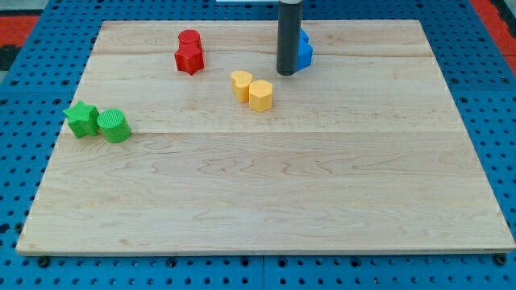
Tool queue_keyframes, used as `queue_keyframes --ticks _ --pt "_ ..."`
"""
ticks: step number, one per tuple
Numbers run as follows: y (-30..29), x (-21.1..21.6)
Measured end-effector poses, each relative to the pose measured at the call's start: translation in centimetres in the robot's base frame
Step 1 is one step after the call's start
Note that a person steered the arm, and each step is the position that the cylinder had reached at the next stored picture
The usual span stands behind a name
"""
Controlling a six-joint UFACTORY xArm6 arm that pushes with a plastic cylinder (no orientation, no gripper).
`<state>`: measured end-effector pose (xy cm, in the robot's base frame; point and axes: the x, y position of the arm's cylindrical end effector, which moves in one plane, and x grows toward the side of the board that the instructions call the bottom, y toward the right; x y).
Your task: Move the red circle above the green star
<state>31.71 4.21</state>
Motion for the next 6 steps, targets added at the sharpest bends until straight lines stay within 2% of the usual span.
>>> queue_keyframes --ticks 1,3,4,6 --pt "2.5 1.6" --pt "7.3 0.4" --pt "1.1 0.1" --pt "-9.0 -3.7"
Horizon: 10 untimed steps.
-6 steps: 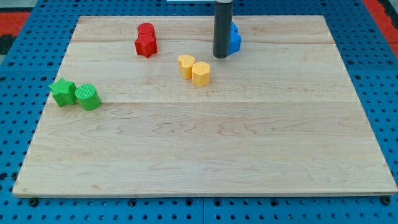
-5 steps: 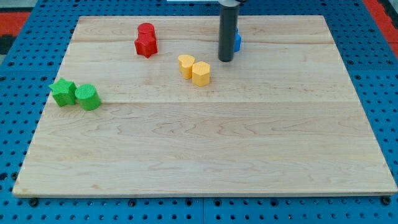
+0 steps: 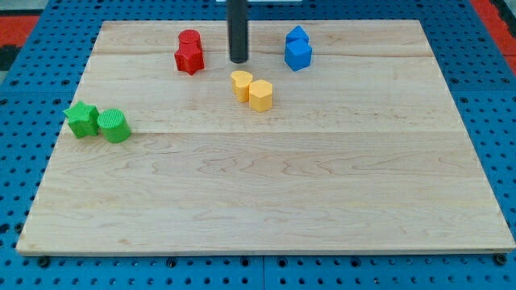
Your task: Move the red circle above the green star
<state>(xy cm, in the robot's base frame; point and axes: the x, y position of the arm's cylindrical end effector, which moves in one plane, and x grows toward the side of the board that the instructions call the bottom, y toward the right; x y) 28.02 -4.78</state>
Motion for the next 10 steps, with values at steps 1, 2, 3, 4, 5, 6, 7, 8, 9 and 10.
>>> queue_keyframes --ticks 1,2,3,4,5,6,7,8,9,10 --pt "-1.5 -4.0" --pt "-6.2 -4.9" --pt "-8.5 0.6" --pt "-10.0 4.0" --pt "-10.2 0.3" --pt "-13.6 -0.7" --pt "-16.5 4.9" --pt "-16.6 4.9" --pt "-13.0 5.9" --pt "-13.1 10.7"
